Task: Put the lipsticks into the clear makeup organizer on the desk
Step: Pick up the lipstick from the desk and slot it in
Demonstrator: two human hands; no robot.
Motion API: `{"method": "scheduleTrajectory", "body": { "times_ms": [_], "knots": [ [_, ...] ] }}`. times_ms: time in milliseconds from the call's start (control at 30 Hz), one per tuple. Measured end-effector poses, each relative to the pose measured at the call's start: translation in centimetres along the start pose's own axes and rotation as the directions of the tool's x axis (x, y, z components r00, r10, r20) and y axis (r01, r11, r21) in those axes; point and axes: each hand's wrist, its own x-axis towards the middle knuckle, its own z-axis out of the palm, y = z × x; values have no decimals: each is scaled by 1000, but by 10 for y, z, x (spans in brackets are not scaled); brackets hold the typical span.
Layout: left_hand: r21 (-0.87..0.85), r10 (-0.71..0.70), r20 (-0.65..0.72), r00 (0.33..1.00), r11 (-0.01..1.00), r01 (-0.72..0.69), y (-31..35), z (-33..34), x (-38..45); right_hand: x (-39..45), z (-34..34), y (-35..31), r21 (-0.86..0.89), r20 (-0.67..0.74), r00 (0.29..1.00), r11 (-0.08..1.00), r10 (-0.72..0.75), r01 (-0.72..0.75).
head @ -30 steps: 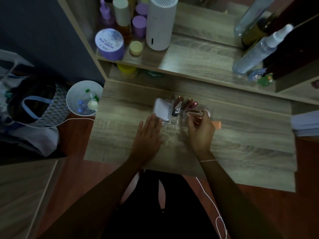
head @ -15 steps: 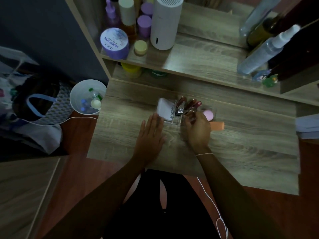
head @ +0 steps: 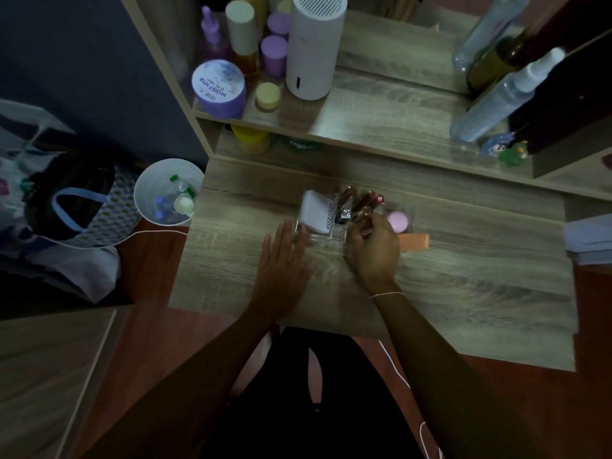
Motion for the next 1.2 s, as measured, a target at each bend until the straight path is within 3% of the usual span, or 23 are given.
{"method": "scheduleTrajectory", "body": {
  "times_ms": [167,367,767,1200],
  "knots": [
    [-32,114,-41,993,993,-116,14,-12,13,-5,-4,2,40,-30,999,999,-27,28],
    [150,293,41,955,943,-296,34,-21,39,-7,-10,5,40,-18,1000,999,26,-25],
    [282,299,98,949,906,-314,32,-27,55,0,-9,11,40,40,998,998,-44,43],
    [209,335,101,937,913,-349,22,-22,60,-4,-14,15,67,72,996,996,-57,52]
  ]
}}
